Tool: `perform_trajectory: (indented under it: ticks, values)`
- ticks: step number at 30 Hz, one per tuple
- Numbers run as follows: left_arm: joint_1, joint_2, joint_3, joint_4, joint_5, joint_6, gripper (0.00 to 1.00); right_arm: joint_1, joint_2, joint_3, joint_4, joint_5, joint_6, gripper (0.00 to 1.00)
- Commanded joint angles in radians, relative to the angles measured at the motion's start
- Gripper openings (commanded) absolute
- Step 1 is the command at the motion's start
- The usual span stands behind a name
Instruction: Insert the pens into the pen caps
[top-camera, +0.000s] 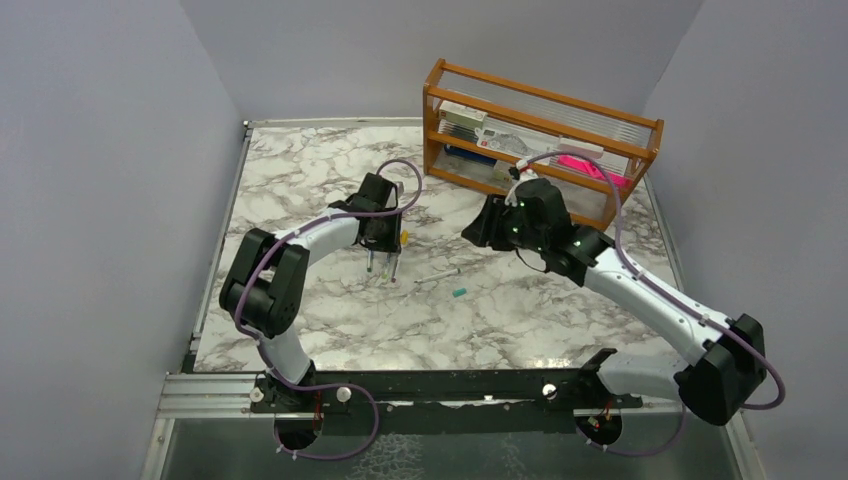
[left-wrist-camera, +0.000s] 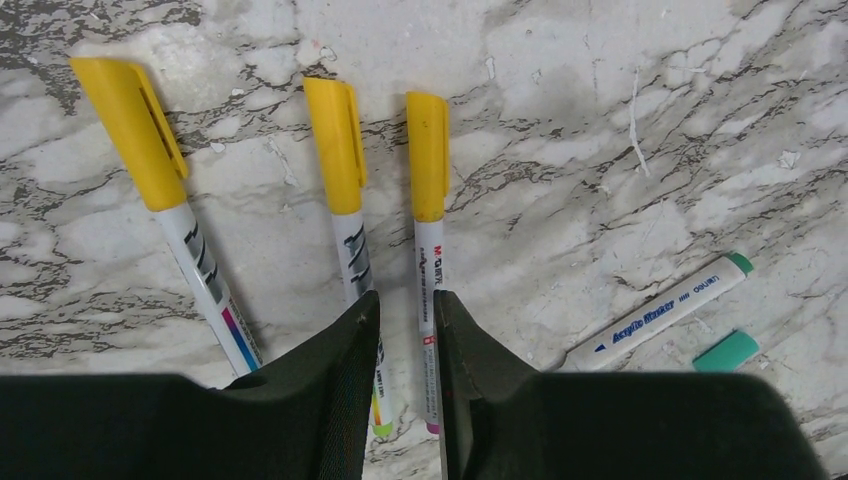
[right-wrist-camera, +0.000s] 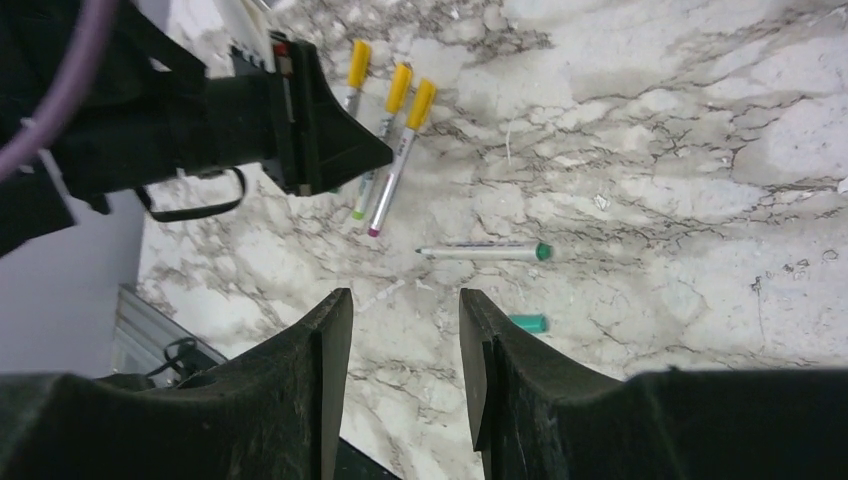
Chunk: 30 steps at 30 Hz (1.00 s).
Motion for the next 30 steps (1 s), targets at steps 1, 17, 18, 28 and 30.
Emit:
perform_trajectory:
  ticks: [1,17,18,28,30]
  values:
    - [0.006,-0.058,0.022,0.012,0.07,-0.008,0.29,0.001,0.125,0.036,-0.058,-0.089,-0.131,0.44]
    - [0.007,-0.252,0.159,-0.016,0.195,-0.07,0.28,0.068,0.545,0.218,-0.026,-0.128,-0.583,0.78]
    - [0.007,-0.257,0.159,-0.018,0.191,-0.071,0.28,0.081,0.571,0.235,-0.035,-0.12,-0.603,0.79]
    - [0.031,-0.257,0.121,-0.021,0.184,-0.063,0.28,0.163,0.723,0.266,-0.054,-0.092,-0.637,0.8]
    - [0.035,-0.257,0.116,-0.02,0.182,-0.059,0.28,0.178,0.749,0.274,-0.076,-0.055,-0.639,0.78]
